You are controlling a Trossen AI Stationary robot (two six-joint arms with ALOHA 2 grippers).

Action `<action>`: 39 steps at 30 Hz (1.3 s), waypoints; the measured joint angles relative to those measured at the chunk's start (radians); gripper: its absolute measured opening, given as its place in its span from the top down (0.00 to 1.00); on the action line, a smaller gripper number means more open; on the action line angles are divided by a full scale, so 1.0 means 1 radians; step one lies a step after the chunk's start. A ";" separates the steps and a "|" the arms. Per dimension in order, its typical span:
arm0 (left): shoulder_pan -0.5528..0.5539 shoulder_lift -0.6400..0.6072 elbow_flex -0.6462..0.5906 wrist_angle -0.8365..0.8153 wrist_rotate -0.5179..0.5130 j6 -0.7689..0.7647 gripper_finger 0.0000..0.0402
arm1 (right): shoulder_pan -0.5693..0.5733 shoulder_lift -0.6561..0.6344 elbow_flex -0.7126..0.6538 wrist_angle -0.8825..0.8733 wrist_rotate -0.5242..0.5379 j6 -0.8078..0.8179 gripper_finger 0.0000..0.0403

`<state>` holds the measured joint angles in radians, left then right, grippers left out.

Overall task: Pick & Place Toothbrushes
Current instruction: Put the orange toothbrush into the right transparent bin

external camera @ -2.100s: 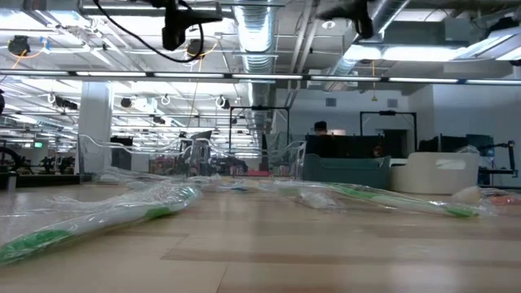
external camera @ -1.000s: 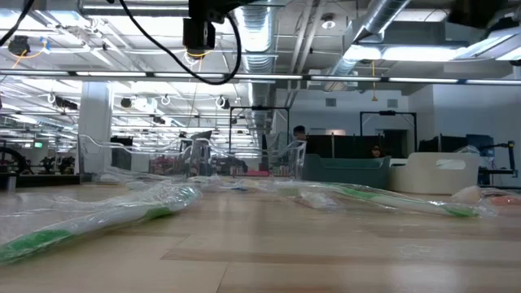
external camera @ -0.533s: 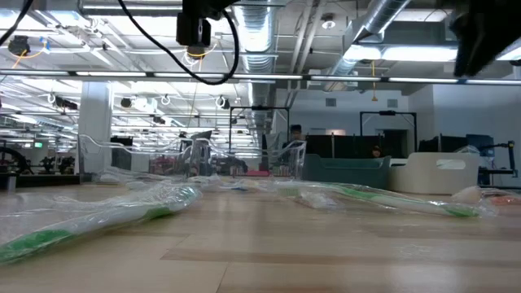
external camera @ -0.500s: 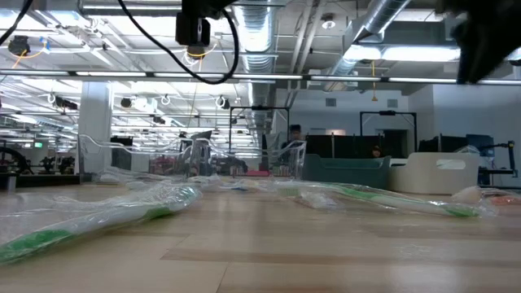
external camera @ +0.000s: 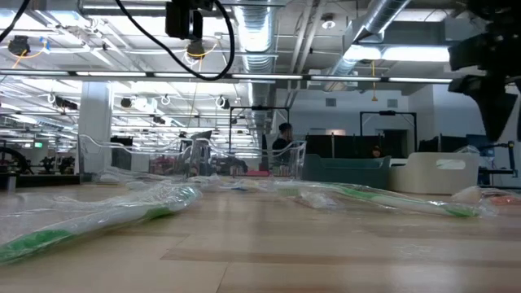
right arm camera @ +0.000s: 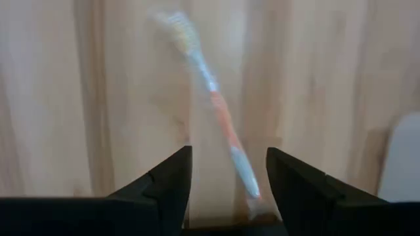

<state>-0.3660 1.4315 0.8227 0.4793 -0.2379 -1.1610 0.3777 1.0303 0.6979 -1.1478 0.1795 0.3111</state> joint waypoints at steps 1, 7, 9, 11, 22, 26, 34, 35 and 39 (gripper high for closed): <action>0.000 0.000 0.000 0.000 -0.002 -0.004 0.47 | -0.006 0.012 -0.002 -0.001 -0.004 -0.012 0.55; 0.000 0.000 0.000 0.001 -0.007 -0.007 0.47 | -0.098 0.052 0.000 0.029 -0.151 -0.042 0.58; 0.000 0.000 0.000 0.001 -0.008 -0.007 0.47 | -0.143 0.070 0.000 0.045 -0.183 -0.028 0.58; 0.000 0.000 0.000 0.002 -0.007 -0.002 0.47 | -0.192 0.094 0.000 0.074 -0.187 0.042 0.57; -0.009 0.000 0.000 0.002 -0.043 0.010 0.47 | -0.411 0.113 -0.060 0.185 -0.174 0.506 0.54; -0.030 0.000 0.000 0.002 -0.046 0.010 0.47 | -0.425 0.086 -0.153 0.191 -0.223 0.646 0.56; -0.084 0.000 0.000 0.003 -0.129 0.012 0.47 | -0.391 -0.023 -0.188 0.200 -0.245 0.779 0.58; -0.085 0.000 0.000 0.003 -0.131 0.012 0.47 | -0.386 -0.041 -0.187 0.202 -0.245 0.795 0.58; -0.084 0.000 0.000 0.004 -0.133 0.012 0.47 | -0.358 -0.081 -0.187 0.199 -0.297 0.813 0.59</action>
<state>-0.4500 1.4311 0.8227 0.4833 -0.3711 -1.1489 0.0200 0.9490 0.5110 -0.9488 -0.1172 1.1236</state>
